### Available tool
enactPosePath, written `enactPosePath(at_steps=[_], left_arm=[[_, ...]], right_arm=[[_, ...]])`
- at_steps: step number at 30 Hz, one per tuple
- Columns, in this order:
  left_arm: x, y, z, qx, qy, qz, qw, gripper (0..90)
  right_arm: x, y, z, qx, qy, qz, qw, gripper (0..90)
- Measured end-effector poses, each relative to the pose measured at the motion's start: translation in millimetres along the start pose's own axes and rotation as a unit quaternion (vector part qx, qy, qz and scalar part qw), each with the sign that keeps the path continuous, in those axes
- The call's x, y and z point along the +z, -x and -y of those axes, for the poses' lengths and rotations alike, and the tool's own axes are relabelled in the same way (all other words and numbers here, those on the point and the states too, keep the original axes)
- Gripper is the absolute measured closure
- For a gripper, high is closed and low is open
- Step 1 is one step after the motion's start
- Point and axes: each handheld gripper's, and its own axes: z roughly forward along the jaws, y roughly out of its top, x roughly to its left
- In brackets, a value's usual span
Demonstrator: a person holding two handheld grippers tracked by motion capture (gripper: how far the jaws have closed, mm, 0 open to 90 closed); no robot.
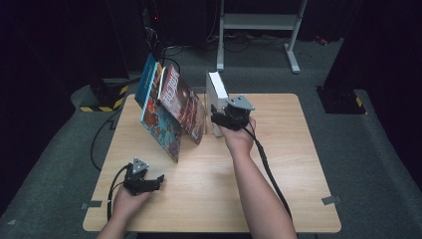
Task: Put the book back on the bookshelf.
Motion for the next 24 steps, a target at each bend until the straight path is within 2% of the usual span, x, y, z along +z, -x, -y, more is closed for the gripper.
enactPosePath(at_steps=[11, 24], left_arm=[[0.5, 0.1, -0.3, -0.002, 0.0, 0.001, 1.0, 14.1], [1.3, 0.1, -1.0, -0.001, -0.001, 0.003, 1.0, 13.7]], right_arm=[[-24.5, 14.3, 16.1, 0.002, 0.007, -0.008, 0.9999, 13.8], [-66.9, 40.4, 48.7, 0.001, -0.02, -0.002, 0.9998, 13.8]])
